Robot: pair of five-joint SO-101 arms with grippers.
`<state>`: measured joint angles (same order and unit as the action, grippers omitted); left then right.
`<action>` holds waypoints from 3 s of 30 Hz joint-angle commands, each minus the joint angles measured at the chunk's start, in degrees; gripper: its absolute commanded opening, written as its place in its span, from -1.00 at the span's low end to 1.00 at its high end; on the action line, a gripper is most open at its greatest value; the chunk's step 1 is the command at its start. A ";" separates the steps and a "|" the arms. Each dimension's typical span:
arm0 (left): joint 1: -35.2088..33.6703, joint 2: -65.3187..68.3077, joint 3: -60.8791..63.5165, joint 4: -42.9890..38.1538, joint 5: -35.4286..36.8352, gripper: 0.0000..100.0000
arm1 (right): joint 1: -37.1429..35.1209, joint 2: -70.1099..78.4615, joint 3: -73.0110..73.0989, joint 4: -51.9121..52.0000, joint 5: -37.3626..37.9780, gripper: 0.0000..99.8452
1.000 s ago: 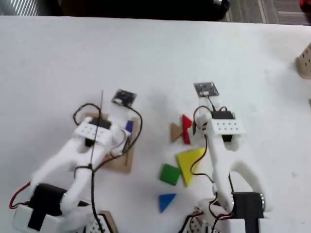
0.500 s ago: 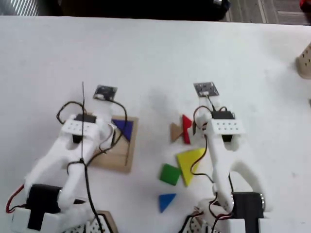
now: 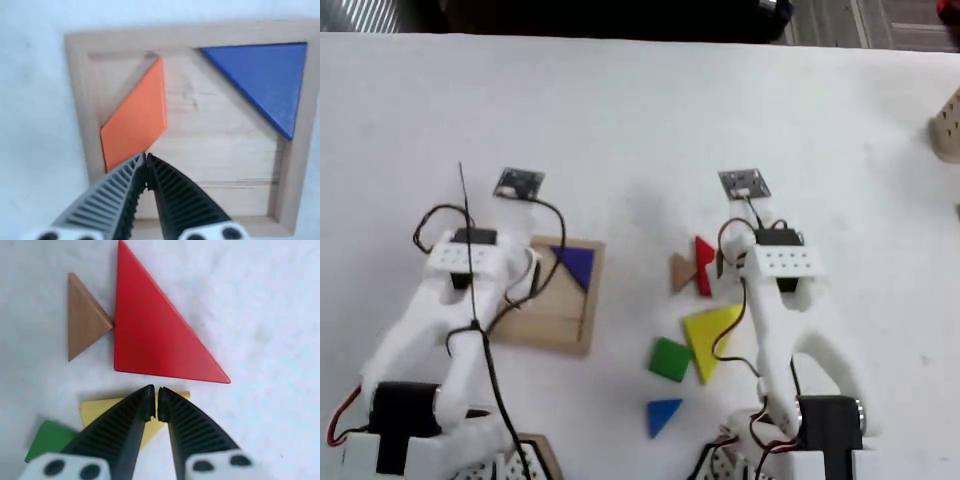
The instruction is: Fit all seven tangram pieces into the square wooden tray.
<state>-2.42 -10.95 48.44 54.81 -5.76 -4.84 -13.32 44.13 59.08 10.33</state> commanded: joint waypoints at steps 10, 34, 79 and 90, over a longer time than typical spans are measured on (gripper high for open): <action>-0.22 -0.40 -4.40 -1.05 0.70 -0.95 | -0.57 -2.51 -0.26 -0.92 1.05 -0.96; -0.22 1.80 -6.24 -11.87 7.03 -0.95 | -0.57 -2.51 -0.26 -0.92 1.05 -0.96; -2.95 9.19 -10.11 -1.32 6.68 -0.95 | -0.57 -2.51 -0.26 -0.92 2.55 -0.96; 1.19 0.48 -0.79 -4.57 2.46 -0.95 | -0.75 -2.51 -0.26 -0.92 2.55 -0.96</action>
<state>-4.62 -7.25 47.03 51.91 -2.24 -5.10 -13.32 44.13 59.08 11.91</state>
